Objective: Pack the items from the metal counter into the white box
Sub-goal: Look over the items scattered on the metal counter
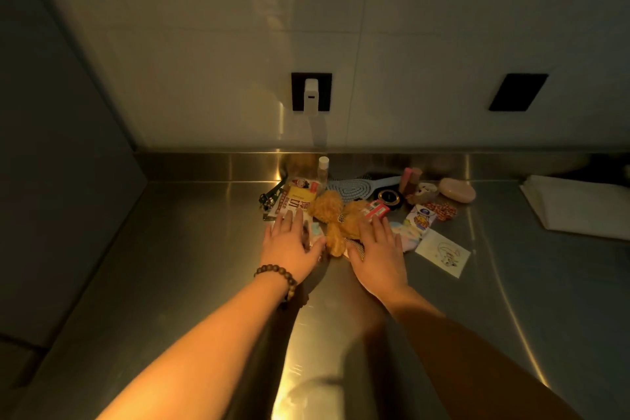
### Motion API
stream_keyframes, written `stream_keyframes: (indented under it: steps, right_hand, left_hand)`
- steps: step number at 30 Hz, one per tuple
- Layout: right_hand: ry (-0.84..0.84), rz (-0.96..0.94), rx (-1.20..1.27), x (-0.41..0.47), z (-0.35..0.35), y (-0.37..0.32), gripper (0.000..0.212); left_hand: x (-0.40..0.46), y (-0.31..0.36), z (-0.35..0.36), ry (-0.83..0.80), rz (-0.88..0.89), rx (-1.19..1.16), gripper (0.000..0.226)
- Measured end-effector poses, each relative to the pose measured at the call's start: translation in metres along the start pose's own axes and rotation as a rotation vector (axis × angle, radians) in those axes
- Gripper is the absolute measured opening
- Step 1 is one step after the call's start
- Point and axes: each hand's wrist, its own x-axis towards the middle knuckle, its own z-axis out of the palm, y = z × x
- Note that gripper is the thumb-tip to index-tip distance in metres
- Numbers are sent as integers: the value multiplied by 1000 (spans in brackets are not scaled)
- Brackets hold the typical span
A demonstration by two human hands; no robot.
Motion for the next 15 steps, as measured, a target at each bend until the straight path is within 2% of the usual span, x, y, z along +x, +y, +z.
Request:
stream_keyframes:
  steps: [9, 15]
  right_hand:
    - [-24, -60, 25, -19, -25, 56, 60]
    - [-33, 31, 37, -41, -48, 113, 58]
  left_hand:
    - [-28, 70, 25, 53, -18, 9, 84]
    - [-40, 133, 50, 30, 26, 24, 84]
